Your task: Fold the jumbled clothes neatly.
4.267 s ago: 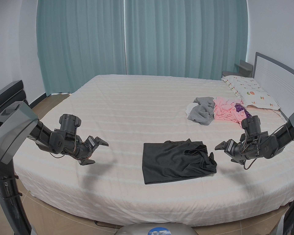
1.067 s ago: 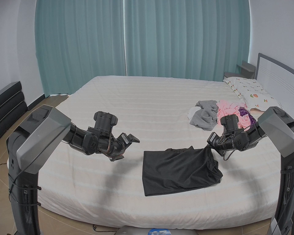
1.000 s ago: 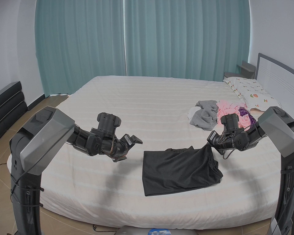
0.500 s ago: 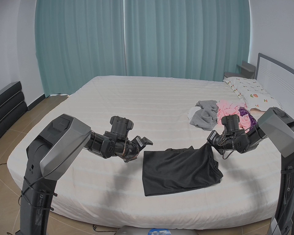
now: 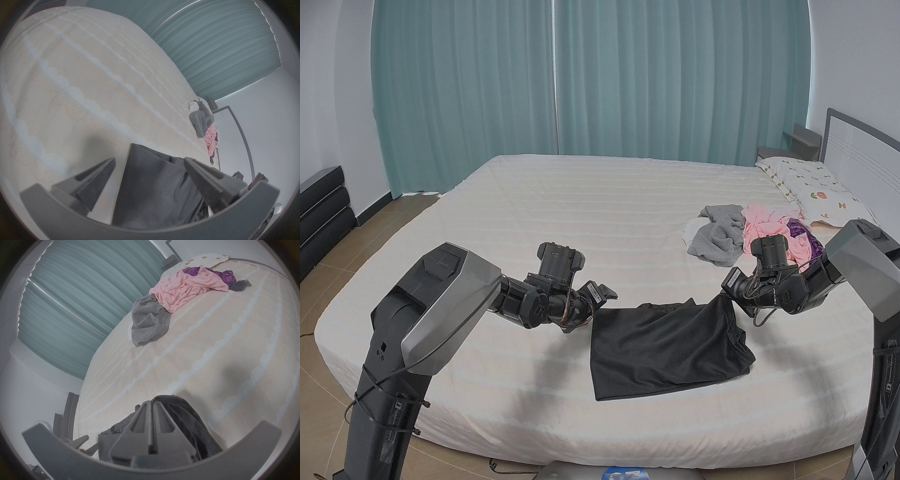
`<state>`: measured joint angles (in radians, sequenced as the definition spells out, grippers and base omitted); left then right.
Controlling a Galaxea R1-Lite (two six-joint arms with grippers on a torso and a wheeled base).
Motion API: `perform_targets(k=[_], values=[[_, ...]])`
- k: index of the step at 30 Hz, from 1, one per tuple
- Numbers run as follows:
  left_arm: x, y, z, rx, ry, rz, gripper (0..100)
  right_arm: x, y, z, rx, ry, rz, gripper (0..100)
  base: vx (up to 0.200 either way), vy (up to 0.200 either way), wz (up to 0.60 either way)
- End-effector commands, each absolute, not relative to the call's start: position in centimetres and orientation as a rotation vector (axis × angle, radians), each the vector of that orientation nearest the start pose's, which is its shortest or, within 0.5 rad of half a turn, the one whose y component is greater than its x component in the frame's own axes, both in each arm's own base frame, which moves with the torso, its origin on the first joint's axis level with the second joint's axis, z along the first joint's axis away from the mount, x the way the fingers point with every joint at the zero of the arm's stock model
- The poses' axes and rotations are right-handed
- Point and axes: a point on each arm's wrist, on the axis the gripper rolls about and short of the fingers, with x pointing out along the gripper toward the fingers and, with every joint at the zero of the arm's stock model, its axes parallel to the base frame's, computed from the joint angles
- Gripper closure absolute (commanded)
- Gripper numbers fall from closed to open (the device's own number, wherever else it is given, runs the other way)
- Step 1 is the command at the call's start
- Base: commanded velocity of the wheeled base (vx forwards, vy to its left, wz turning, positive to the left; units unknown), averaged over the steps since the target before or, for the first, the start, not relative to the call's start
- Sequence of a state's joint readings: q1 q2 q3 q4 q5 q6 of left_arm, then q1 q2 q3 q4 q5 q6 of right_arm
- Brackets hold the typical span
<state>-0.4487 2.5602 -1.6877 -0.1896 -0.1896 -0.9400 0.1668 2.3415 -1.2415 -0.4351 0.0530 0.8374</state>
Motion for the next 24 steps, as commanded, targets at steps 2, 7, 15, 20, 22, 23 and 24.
perform_targets(k=[2,7,15,20,22,23,24], values=[[45.2,-22.2,0.6,-0.777,0.920,-0.230,100,43.0,7.3,3.0,0.765,0.714,-0.081,100,0.000,0.000,0.00],[45.4,-21.9,1.1,-0.778,0.891,-0.206,100,43.0,7.2,2.9,0.765,0.715,-0.083,100,0.000,0.000,0.00],[45.5,-19.4,2.7,-0.784,0.833,-0.114,100,43.2,7.2,2.8,0.772,0.677,-0.067,100,0.000,0.000,0.00],[45.3,-18.8,3.0,-0.784,0.836,-0.103,100,43.7,7.3,2.1,0.772,0.674,-0.055,100,0.000,0.000,0.00],[45.3,-18.8,2.7,-0.782,0.841,-0.100,100,44.0,7.4,1.7,0.771,0.674,-0.053,100,0.000,0.000,0.00],[45.3,-18.8,2.5,-0.782,0.844,-0.098,100,44.2,7.3,1.6,0.772,0.671,-0.053,100,0.000,0.000,0.00],[45.3,-18.8,2.5,-0.782,0.843,-0.099,100,44.5,7.3,1.4,0.772,0.671,-0.057,100,0.000,0.000,0.00]])
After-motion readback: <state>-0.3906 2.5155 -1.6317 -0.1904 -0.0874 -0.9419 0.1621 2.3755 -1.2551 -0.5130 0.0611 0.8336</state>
